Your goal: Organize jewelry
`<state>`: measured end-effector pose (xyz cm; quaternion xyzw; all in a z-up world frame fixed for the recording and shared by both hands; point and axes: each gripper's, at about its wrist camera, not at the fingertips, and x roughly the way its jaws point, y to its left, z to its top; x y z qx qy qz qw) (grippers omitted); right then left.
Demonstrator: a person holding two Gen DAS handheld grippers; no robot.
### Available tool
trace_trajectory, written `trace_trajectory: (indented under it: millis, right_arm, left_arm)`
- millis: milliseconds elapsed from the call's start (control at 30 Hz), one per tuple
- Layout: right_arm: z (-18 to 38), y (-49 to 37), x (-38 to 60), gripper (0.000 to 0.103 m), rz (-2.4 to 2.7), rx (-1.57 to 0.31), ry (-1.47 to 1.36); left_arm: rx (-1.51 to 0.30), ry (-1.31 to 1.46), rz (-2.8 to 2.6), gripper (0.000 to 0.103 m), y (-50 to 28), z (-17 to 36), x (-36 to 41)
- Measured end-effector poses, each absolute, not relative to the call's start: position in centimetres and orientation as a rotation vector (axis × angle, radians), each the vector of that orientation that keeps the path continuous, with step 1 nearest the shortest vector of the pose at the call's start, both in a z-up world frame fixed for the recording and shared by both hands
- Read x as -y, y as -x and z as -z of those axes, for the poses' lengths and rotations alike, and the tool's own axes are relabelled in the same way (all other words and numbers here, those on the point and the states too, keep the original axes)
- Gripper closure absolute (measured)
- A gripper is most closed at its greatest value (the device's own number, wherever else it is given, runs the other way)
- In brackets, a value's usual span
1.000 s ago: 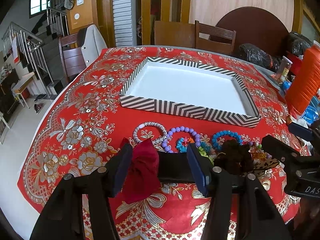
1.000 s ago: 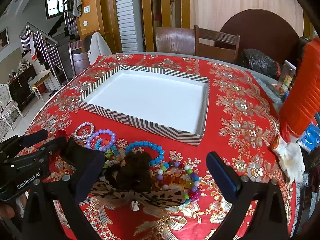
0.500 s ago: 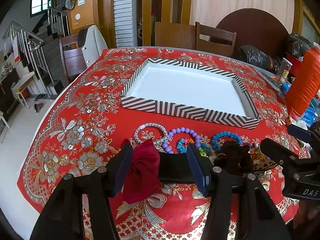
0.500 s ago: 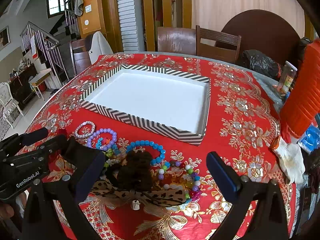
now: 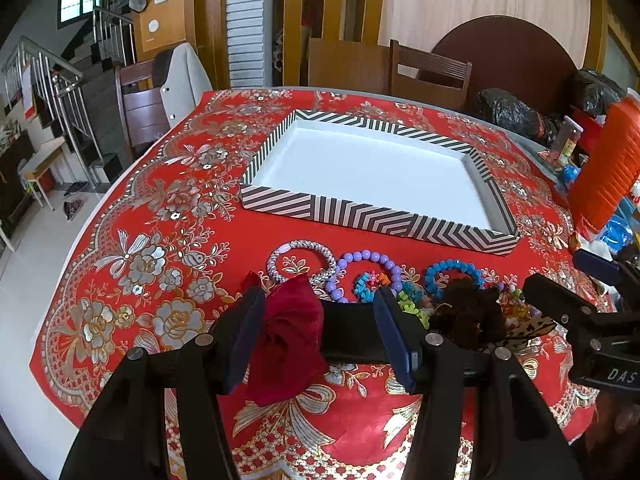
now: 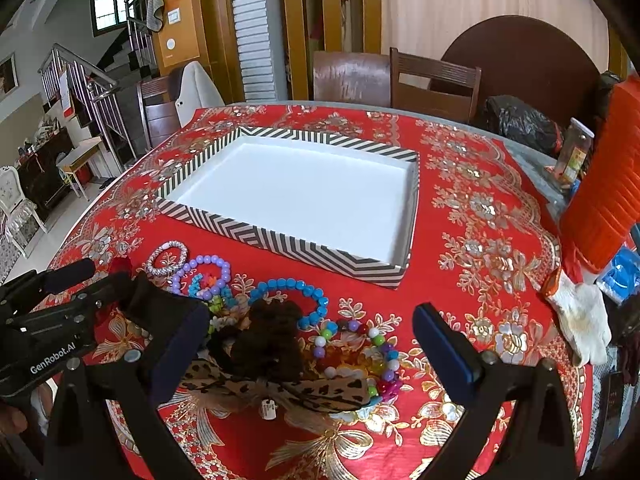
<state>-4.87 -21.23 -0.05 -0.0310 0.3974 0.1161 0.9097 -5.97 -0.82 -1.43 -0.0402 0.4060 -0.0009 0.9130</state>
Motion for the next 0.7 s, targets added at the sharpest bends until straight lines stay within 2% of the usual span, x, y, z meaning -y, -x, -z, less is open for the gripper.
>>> trace_trajectory:
  millis: [433,600,700]
  right_arm:
    - [0.3,3.1,23.9,0.001,-0.259,-0.855,0.014]
    - [1.4,1.6,23.6,0.012,-0.282,-0.904,0.049]
    - [2.2,0.3,24.0,0.022,-0.299,-0.939,0.030]
  left_arm:
    - [-0.905,0.231,0.012,0.036,4.6,0.8,-6.0]
    - [-0.939,0.307,0.022,0.036,3.3,1.2,-7.6]
    - [-0.959,0.310,0.056,0.036,1.8,1.3,-7.7]
